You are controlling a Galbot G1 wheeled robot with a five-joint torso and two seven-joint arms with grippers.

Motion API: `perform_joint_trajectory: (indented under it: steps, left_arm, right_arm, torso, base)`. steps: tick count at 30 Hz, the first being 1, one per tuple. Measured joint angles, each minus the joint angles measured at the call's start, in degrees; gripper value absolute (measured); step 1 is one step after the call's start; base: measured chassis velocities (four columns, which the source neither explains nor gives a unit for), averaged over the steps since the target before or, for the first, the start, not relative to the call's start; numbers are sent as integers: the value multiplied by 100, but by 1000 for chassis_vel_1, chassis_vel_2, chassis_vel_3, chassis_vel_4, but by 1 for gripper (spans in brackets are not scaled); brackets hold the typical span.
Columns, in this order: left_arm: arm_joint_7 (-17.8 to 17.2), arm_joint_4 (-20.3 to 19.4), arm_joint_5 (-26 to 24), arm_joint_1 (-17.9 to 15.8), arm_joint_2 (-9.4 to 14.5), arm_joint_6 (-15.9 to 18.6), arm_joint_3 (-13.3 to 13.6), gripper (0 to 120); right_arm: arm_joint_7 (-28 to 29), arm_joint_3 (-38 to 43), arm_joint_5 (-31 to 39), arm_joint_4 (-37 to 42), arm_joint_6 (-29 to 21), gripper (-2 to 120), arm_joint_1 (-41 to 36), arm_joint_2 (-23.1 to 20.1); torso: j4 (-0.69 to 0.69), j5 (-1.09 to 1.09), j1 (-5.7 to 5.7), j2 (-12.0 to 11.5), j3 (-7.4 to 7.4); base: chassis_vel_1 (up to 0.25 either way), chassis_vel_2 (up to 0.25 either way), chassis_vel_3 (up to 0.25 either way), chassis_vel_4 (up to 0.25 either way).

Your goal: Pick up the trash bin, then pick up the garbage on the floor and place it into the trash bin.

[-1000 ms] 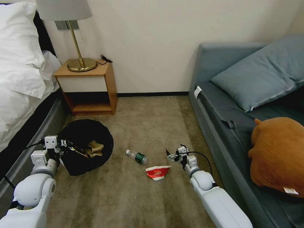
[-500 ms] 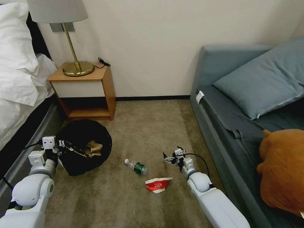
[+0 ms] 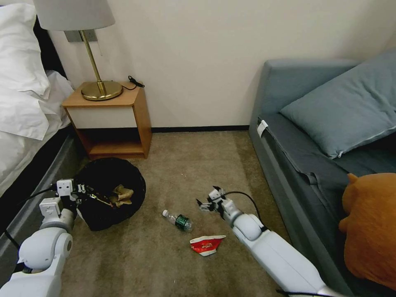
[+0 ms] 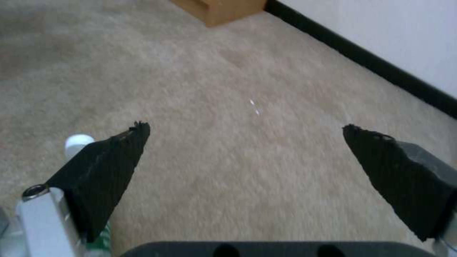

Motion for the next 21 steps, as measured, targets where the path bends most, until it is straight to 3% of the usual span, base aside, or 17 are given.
perform_joint_trajectory:
  steps: [12, 14, 16, 21]
  left_arm:
    - [3, -36, 9, 106, 37, 15, -174, 3]
    - [3, -49, 18, 108, 49, 31, -181, 3]
    - [3, -71, 39, 84, 75, 85, -184, 3]
    - [4, -22, 92, -14, 74, 102, -145, 3]
  right_arm:
    - [-482, -582, -23, 70, -50, 100, 294, -147]
    - [-545, -655, -10, 175, -69, 100, 305, -327]
    - [-819, -898, 4, 644, -117, 100, 313, -1053]
    - [-1225, -979, -114, 1267, -208, 100, 200, -1680]
  torso:
    - [1, 3, 0, 0, 0]
    - [2, 3, 0, 0, 0]
    - [-2, 1, 0, 0, 0]
    - [-3, 2, 0, 0, 0]
  base:
    - [0, 0, 0, 0]
    - [0, 0, 0, 0]
    - [0, 0, 0, 0]
    - [0, 0, 0, 0]
